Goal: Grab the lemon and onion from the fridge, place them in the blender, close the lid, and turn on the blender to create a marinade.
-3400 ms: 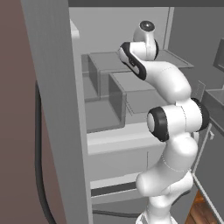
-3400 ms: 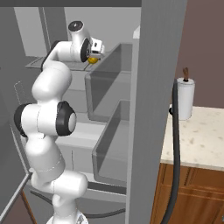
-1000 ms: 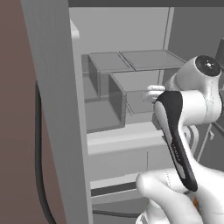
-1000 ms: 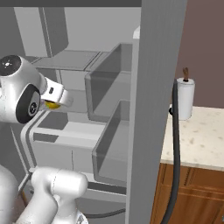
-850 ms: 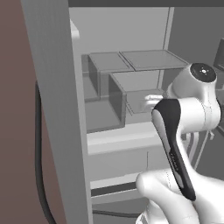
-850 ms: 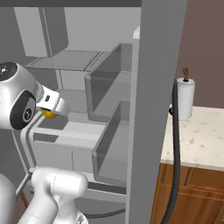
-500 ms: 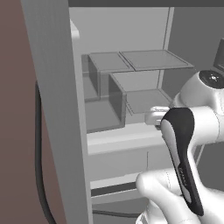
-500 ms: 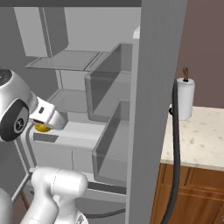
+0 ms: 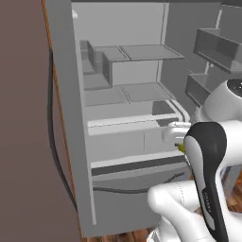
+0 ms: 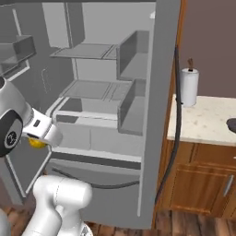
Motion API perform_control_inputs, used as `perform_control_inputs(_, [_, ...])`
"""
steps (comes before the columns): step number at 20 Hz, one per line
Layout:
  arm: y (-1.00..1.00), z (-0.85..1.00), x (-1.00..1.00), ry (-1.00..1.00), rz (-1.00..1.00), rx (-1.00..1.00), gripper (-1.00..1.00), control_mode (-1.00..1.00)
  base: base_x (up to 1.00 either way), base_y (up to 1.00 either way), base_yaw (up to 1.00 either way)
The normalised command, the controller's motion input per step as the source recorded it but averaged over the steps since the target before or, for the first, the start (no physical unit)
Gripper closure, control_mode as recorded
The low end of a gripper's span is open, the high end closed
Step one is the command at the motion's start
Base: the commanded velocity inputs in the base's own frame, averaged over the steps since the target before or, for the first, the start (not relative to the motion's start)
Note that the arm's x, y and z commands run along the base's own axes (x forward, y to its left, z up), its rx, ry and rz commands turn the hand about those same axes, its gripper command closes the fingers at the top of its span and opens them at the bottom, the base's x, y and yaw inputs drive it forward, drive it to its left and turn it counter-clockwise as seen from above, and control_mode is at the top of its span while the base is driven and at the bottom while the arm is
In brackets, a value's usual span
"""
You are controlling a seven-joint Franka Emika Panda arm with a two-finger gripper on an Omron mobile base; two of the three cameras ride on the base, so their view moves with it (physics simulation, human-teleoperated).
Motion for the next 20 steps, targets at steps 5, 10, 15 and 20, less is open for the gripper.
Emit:
perform_control_inputs(5, [0.0,0.0,0.0,0.0,0.0,0.0,1.0,1.0,-1.0,-0.47,-0.1])
perform_control_inputs(10, [0.0,0.0,0.0,0.0,0.0,0.0,1.0,1.0,-0.74,-1.0,-0.2])
perform_control_inputs(15, [0.0,0.0,0.0,0.0,0.0,0.0,1.0,1.0,-0.09,-1.0,-0.19])
perform_control_inputs(20, [0.0,0.0,0.0,0.0,0.0,0.0,1.0,1.0,0.23,-1.0,-0.12])
